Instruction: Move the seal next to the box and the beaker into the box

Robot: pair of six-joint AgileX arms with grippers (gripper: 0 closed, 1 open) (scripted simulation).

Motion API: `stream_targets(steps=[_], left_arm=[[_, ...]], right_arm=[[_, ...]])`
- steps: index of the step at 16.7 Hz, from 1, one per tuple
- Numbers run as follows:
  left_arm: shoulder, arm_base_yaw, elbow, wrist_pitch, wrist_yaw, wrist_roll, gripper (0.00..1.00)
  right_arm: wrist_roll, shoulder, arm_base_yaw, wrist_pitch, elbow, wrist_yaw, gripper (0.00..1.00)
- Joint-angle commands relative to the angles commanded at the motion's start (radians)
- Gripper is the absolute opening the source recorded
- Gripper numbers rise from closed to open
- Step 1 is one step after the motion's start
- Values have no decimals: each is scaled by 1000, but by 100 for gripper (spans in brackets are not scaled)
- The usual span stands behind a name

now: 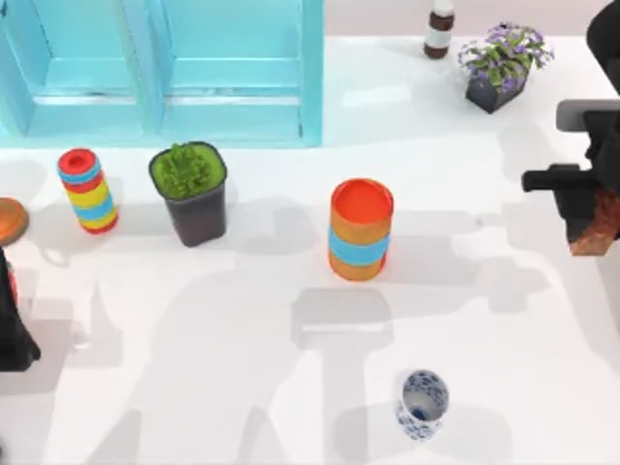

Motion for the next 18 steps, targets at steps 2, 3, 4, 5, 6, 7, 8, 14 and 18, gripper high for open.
stream_targets(steps=[2, 3, 4, 5, 6, 7, 8, 14, 18], left_arm=[[0, 0, 0, 0, 0, 0, 100], [0, 0, 0, 0, 0, 0, 100], [0, 0, 0, 0, 0, 0, 100], [0, 0, 0, 0, 0, 0, 100], [0, 0, 0, 0, 0, 0, 100], [0, 0, 0, 0, 0, 0, 100], [0, 0, 0, 0, 0, 0, 100], [0, 0, 0, 0, 0, 0, 100], [0, 0, 0, 0, 0, 0, 100]], right_arm=[[0, 0, 0, 0, 0, 0, 53], [0, 0, 0, 0, 0, 0, 60], [0, 0, 0, 0, 0, 0, 68], [0, 0, 0, 0, 0, 0, 75], [0, 0, 0, 0, 0, 0, 83], [0, 0, 0, 0, 0, 0, 90], [0, 0, 0, 0, 0, 0, 98], [0, 0, 0, 0, 0, 0, 100], [1, 0, -1, -2, 3, 0, 100]])
